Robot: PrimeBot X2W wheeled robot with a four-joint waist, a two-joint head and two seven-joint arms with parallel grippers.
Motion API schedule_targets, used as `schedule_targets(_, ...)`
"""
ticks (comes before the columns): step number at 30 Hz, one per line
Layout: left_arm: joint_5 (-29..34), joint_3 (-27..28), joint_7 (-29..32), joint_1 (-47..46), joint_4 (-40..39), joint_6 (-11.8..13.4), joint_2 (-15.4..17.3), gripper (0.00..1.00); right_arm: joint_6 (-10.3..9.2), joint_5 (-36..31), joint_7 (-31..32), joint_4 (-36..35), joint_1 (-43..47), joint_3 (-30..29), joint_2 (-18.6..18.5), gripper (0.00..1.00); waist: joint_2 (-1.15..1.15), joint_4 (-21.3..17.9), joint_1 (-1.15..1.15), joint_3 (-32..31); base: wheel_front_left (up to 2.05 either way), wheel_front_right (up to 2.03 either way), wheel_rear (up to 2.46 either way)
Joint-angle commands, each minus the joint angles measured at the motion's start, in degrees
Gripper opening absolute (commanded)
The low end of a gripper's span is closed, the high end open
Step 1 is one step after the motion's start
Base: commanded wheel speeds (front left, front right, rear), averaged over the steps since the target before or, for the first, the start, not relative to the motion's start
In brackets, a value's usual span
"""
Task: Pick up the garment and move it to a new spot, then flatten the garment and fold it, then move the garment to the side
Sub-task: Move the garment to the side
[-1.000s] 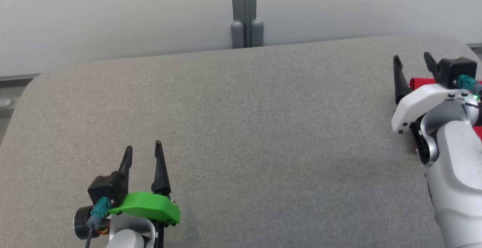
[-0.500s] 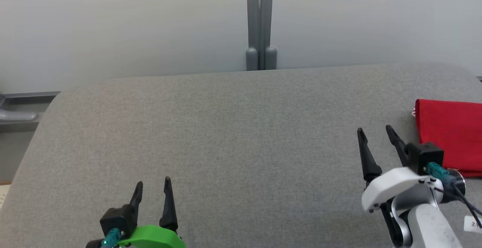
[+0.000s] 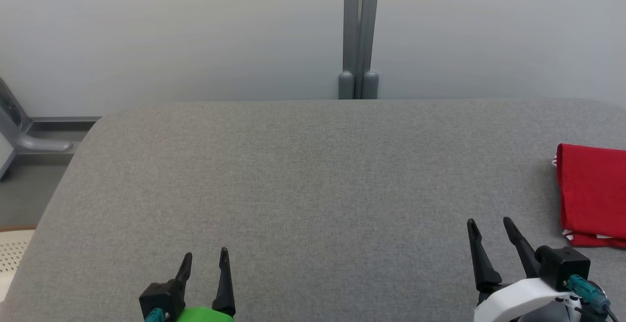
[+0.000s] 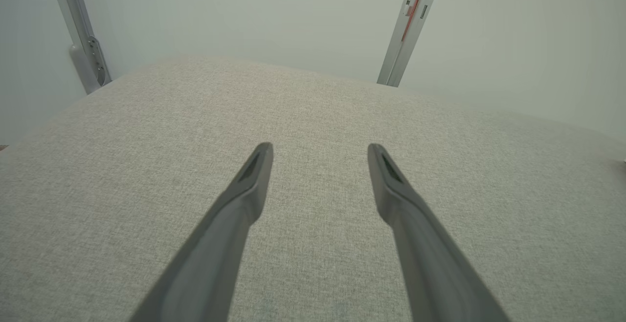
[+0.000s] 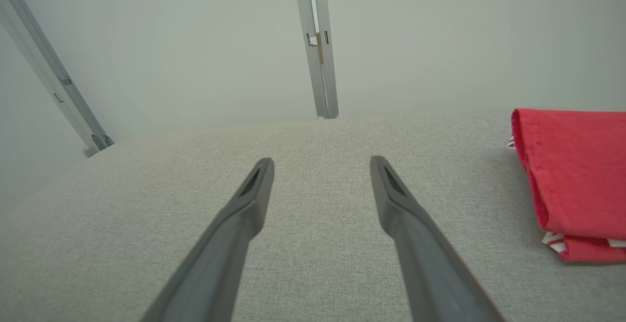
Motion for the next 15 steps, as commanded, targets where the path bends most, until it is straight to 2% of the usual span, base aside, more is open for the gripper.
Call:
schedule_targets(1,0.6,0.0,0.1,0.7,-0.2,0.2,0.2,1.0,-0.09,-0.1,-0.2,-0.6,1.1,-0.1,-0.1,1.0,0.0,0.2,0.0,-0.2,0.0,0.0,0.0)
schedule_targets(15,1.0,-0.9,1.1,1.0,-2.8,1.6,1.2,1.0,-0.09,-0.2,0.5,-1.9,1.9,-0.5,-0.1,1.0,0.0,-0.2,0.0,-0.2,0.0,0.0,0.0)
